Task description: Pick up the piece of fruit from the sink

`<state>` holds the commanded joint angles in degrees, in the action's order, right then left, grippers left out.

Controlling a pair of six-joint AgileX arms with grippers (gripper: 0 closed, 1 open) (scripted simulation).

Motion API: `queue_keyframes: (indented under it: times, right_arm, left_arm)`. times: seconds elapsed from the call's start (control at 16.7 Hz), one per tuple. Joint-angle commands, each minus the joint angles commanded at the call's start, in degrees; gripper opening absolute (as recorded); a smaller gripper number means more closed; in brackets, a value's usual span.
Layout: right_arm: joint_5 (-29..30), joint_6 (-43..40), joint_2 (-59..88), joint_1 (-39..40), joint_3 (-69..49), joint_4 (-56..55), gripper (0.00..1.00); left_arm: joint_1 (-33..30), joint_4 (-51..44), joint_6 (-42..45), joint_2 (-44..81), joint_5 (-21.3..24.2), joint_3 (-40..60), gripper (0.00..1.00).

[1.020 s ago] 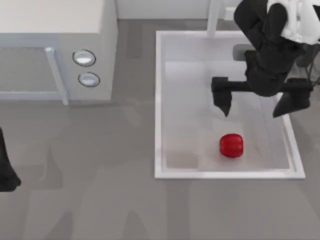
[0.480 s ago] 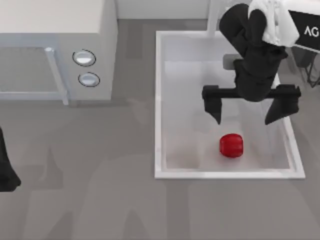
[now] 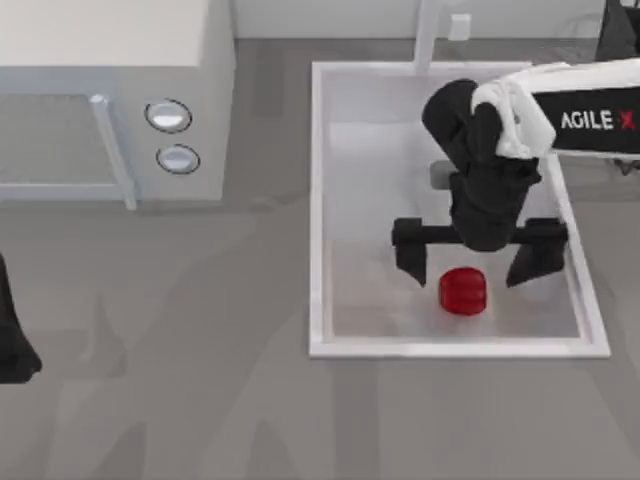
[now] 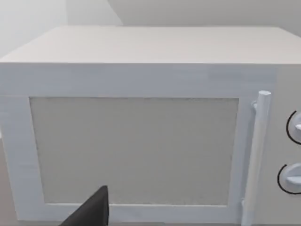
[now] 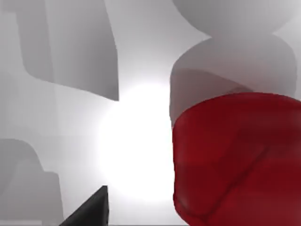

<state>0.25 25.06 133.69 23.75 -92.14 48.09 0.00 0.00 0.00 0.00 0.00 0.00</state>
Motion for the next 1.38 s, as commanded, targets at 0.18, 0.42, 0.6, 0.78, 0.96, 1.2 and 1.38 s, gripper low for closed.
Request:
queue_keyframes:
  times: [0.18,0.42,0.6,0.78,0.96,1.2,1.38]
  right_arm:
    - [0.1,0.1,4.6,0.1,3.2,-8.0,1.00]
    - [0.1,0.2,7.0,0.2,4.8,-11.5,1.00]
    - [0.1,0.2,7.0,0.2,4.8,-11.5,1.00]
    - [0.1,0.2,7.0,0.2,4.8,-11.5,0.77]
    - [0.1,0.2,7.0,0.2,4.8,-11.5,0.55]
    - [0.1,0.2,7.0,0.2,4.8,-11.5,0.25]
    - [0.1,0.2,7.0,0.2,4.8,-11.5,0.02]
  left_arm:
    - [0.0,0.0,0.0,0.0,0.0,0.0,1.00]
    - [0.0,0.0,0.0,0.0,0.0,0.0,1.00]
    - [0.0,0.0,0.0,0.0,0.0,0.0,1.00]
    - [0.0,0.0,0.0,0.0,0.0,0.0,1.00]
    - [0.0,0.0,0.0,0.0,0.0,0.0,1.00]
    - [0.0,0.0,0.0,0.0,0.0,0.0,1.00]
    - [0.0,0.0,0.0,0.0,0.0,0.0,1.00]
